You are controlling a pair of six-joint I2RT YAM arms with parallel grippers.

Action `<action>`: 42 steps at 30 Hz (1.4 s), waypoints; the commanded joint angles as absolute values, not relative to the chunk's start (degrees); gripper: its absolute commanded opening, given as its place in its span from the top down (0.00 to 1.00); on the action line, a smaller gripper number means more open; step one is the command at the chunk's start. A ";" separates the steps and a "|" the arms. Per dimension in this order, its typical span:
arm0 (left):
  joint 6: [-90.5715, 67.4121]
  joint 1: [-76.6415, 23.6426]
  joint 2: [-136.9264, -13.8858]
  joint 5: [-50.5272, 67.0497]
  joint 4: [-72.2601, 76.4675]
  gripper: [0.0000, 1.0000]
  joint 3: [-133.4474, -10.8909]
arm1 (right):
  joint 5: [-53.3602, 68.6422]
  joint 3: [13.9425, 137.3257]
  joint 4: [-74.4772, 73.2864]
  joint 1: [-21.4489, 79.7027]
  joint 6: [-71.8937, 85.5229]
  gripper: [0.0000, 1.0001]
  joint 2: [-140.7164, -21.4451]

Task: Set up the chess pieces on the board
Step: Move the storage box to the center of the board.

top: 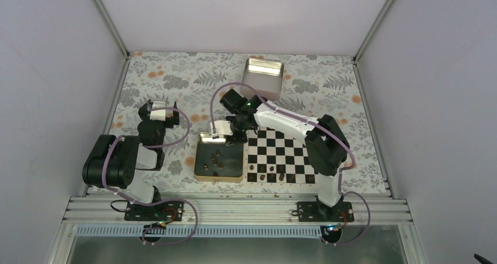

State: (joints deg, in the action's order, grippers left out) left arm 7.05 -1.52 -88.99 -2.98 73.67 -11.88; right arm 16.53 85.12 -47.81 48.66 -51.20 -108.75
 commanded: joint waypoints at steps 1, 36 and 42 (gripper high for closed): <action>7.23 -1.77 -89.54 -2.50 76.11 0.00 -11.95 | 21.69 90.28 -47.02 51.33 -47.47 0.68 -110.93; 4.31 -1.67 -89.49 -10.07 78.21 0.00 -10.91 | 27.09 96.11 -37.00 60.15 -36.38 0.64 -123.55; 4.31 -1.67 -89.53 -10.15 78.22 0.00 -10.95 | 26.84 97.23 -36.16 60.16 -36.23 0.64 -124.95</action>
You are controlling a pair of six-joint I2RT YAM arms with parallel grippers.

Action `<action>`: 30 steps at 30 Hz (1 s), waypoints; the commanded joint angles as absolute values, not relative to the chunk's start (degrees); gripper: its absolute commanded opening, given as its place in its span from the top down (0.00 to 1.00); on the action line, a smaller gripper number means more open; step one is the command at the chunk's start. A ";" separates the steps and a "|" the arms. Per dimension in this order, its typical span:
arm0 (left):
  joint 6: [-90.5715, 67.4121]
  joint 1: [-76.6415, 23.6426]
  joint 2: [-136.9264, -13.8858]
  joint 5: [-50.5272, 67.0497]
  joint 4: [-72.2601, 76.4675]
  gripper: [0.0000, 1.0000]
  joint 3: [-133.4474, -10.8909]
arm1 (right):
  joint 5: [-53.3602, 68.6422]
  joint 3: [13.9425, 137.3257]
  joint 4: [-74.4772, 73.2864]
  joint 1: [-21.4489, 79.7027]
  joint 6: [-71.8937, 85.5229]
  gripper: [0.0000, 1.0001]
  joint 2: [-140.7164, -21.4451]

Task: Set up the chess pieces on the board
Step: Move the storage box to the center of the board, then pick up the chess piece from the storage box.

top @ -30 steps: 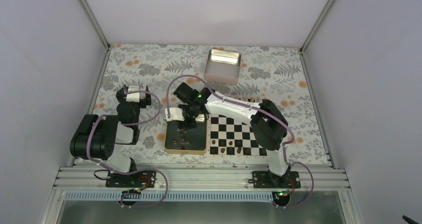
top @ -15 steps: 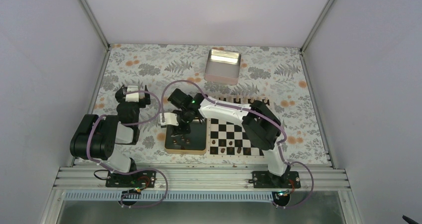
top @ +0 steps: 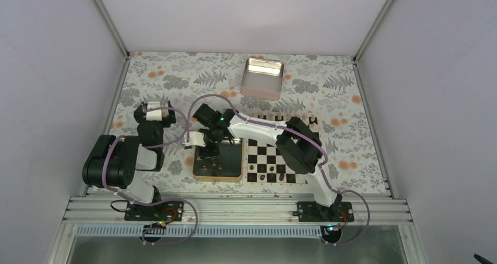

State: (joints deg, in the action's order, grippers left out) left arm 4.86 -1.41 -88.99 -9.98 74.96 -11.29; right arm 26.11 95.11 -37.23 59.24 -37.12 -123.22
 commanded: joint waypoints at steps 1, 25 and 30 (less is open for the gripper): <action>4.31 -1.67 -89.52 -10.15 78.17 0.00 -10.86 | 26.81 97.35 -36.13 60.14 -36.33 0.64 -125.12; 4.37 -1.70 -89.50 -10.12 78.13 0.00 -10.95 | 23.73 94.29 -35.45 57.71 -39.64 0.63 -120.30; 4.33 -1.76 -89.49 -10.27 78.00 0.00 -10.99 | 22.52 91.16 -39.40 58.89 -41.72 0.65 -118.06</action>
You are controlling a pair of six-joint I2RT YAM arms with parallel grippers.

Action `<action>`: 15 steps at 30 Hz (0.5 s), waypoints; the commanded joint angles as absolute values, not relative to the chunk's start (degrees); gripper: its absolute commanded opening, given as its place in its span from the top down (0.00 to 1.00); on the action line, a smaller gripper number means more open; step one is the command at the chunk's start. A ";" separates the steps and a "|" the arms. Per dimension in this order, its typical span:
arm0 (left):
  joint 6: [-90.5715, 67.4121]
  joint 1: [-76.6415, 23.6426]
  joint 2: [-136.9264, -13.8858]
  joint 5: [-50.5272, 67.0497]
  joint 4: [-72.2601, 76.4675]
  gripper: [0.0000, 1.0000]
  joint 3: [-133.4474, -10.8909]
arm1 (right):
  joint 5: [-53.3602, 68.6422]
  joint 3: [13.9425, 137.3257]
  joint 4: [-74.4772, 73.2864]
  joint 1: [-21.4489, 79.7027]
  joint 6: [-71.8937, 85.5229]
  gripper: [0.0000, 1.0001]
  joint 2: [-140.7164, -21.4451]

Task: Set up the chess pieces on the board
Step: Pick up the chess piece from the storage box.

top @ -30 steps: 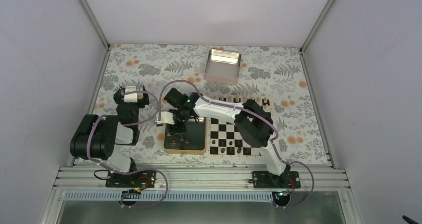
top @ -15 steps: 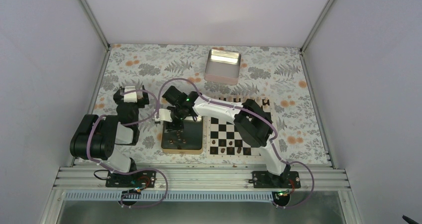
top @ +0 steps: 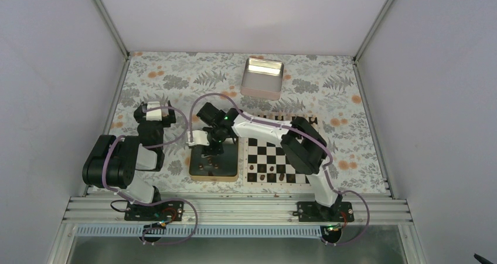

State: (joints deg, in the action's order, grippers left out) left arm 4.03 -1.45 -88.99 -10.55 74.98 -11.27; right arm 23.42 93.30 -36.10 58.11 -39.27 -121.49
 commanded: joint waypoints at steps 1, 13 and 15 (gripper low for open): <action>4.33 -1.80 -89.50 -10.21 78.04 0.00 -10.99 | 22.43 90.86 -40.03 59.23 -42.00 0.65 -117.91; 4.37 -1.76 -89.47 -10.27 78.04 0.00 -10.99 | 21.07 91.75 -40.84 62.27 -42.01 0.64 -119.73; 4.32 -1.75 -89.56 -10.24 78.05 0.00 -10.99 | 20.84 92.11 -40.83 62.55 -41.94 0.64 -120.15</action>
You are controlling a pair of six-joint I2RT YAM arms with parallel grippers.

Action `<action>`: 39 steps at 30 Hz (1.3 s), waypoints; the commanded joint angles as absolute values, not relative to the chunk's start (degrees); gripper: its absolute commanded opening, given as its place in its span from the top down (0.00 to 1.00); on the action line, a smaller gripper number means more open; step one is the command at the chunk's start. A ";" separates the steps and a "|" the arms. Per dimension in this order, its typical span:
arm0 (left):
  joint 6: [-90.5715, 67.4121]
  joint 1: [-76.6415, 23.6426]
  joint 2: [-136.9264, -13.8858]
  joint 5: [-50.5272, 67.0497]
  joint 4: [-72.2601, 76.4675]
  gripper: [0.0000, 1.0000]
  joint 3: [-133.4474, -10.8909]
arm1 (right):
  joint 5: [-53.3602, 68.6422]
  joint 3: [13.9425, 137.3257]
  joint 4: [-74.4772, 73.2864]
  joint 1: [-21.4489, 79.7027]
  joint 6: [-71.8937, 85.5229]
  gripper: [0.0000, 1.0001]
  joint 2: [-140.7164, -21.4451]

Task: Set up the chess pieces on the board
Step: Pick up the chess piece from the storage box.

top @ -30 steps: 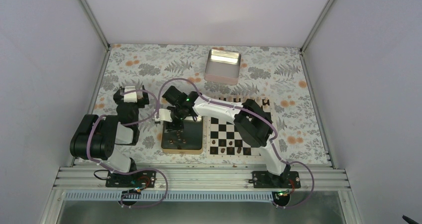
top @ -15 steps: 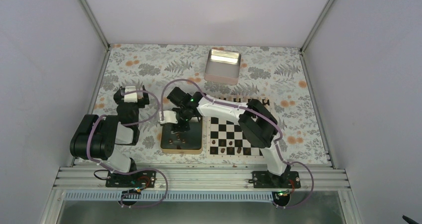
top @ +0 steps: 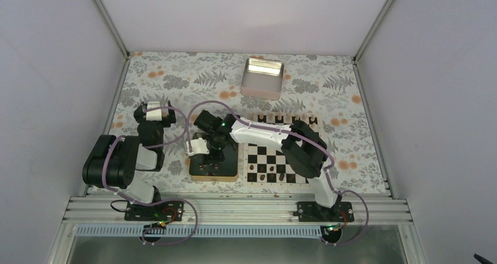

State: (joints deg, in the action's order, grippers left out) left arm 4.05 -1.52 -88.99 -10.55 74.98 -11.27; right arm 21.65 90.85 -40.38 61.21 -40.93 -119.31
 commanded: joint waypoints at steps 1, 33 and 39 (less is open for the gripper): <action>4.36 -1.78 -89.49 -10.21 78.04 0.00 -11.03 | 20.68 92.41 -40.88 62.70 -41.93 0.64 -120.42; 4.35 -1.77 -89.55 -10.25 78.05 0.00 -10.98 | 20.67 95.10 -41.28 64.85 -42.69 0.63 -124.67; 4.31 -1.76 -89.53 -10.28 78.02 0.00 -11.01 | 20.16 94.97 -40.73 65.17 -42.40 0.69 -124.83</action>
